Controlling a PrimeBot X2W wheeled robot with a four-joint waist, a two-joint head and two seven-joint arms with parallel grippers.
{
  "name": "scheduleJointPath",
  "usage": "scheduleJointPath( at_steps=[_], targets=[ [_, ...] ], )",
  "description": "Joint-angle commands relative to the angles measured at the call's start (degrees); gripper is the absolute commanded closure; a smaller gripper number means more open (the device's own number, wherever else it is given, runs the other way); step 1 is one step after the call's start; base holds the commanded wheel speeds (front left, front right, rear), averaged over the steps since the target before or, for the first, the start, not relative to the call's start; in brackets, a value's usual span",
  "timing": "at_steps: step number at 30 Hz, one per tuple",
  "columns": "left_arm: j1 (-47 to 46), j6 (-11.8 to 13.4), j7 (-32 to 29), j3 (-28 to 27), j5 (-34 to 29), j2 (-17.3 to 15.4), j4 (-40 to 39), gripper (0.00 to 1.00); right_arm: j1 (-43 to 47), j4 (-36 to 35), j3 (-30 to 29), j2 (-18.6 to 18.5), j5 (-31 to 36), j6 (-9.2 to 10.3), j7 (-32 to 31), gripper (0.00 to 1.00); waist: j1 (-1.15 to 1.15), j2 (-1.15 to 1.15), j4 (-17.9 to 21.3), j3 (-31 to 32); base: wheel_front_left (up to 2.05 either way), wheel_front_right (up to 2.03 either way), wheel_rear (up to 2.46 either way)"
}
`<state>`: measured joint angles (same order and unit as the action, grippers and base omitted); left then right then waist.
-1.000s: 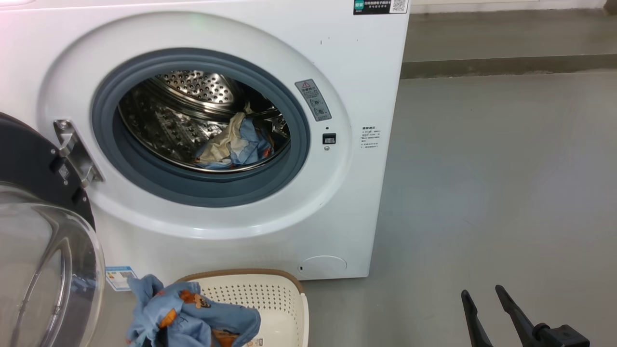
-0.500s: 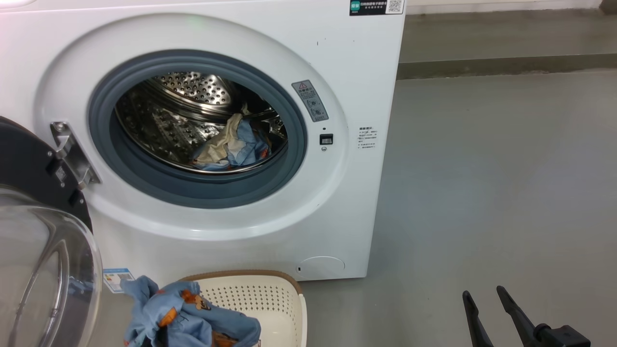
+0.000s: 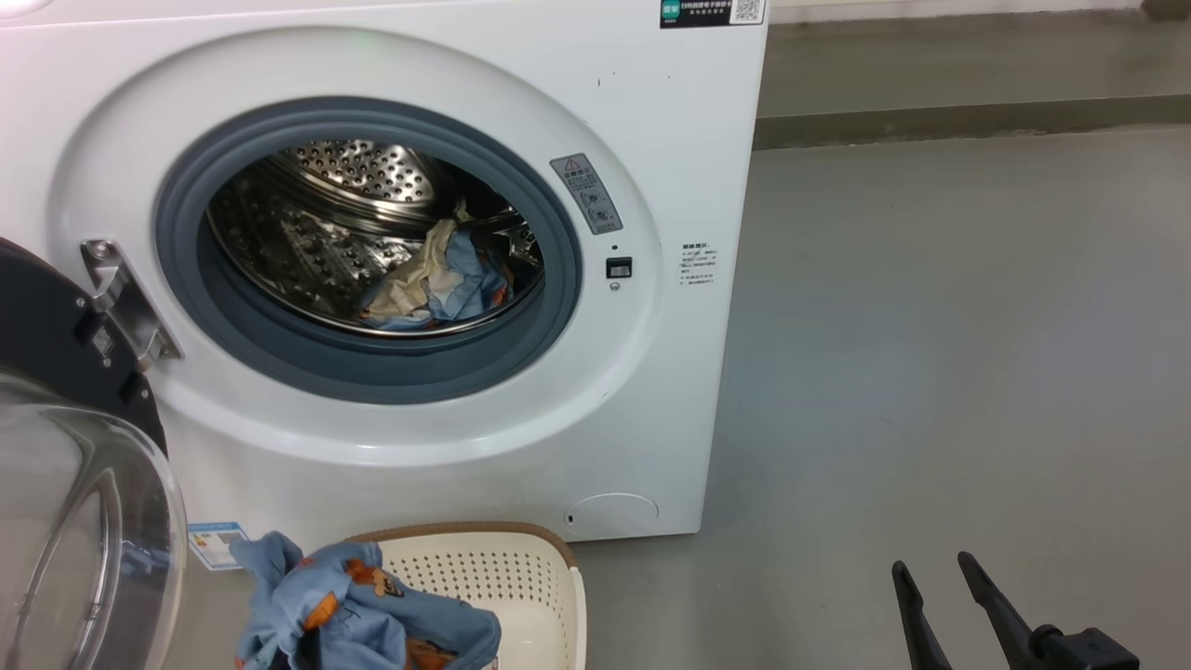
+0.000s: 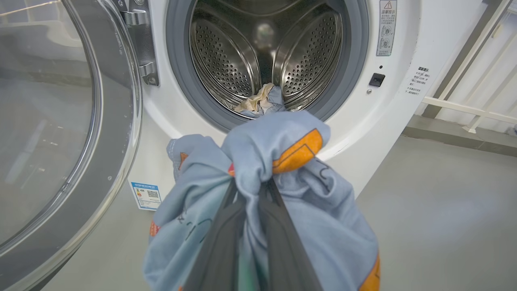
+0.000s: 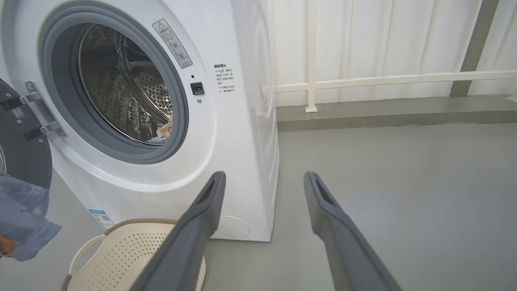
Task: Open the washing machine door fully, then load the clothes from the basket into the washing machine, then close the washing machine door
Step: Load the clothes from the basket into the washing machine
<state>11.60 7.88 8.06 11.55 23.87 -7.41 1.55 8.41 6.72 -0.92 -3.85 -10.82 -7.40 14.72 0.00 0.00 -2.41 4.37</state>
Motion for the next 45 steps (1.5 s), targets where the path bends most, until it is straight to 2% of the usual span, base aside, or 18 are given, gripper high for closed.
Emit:
scheduleJointPath(
  at_steps=[1,13,26,32,41,45],
  targets=[
    [-1.22,0.40,0.32,-1.67,0.06,-0.75,-1.90,1.00,-1.43,-1.35,1.25,-0.71,-0.16,-0.09,0.28,0.00,0.00,0.00,0.04,-0.08,0.00,0.00,0.00],
    [-3.53,0.28,0.96,-1.56,0.72,-0.58,-0.91,1.00,-2.42,-1.68,2.22,-0.71,-0.04,-0.09,0.28,0.00,0.00,0.00,2.32,-1.67,0.00,0.00,0.00],
    [-18.76,-1.07,2.25,-3.30,1.75,-1.24,8.50,1.00,-5.13,-2.44,2.89,0.30,0.04,-0.09,0.28,0.00,0.00,0.00,9.24,-7.23,0.00,0.00,0.00],
    [-27.05,-2.32,3.04,-5.03,2.10,-3.39,14.35,1.00,-7.52,-2.99,3.49,0.71,0.13,-0.09,0.28,0.00,0.00,0.00,11.96,-11.51,0.00,0.00,0.00],
    [-42.82,-4.19,5.82,-7.90,0.27,-9.30,25.36,1.00,-11.80,-3.55,5.73,0.95,-1.16,-0.09,0.28,0.00,0.00,0.00,16.88,-19.16,0.00,0.00,0.00],
    [-49.15,-4.02,6.41,-8.64,-1.55,-12.25,29.34,1.00,-13.22,-3.77,6.96,0.96,-1.97,-0.09,0.28,0.00,0.00,0.00,19.13,-22.20,0.00,0.00,0.00]
  ],
)
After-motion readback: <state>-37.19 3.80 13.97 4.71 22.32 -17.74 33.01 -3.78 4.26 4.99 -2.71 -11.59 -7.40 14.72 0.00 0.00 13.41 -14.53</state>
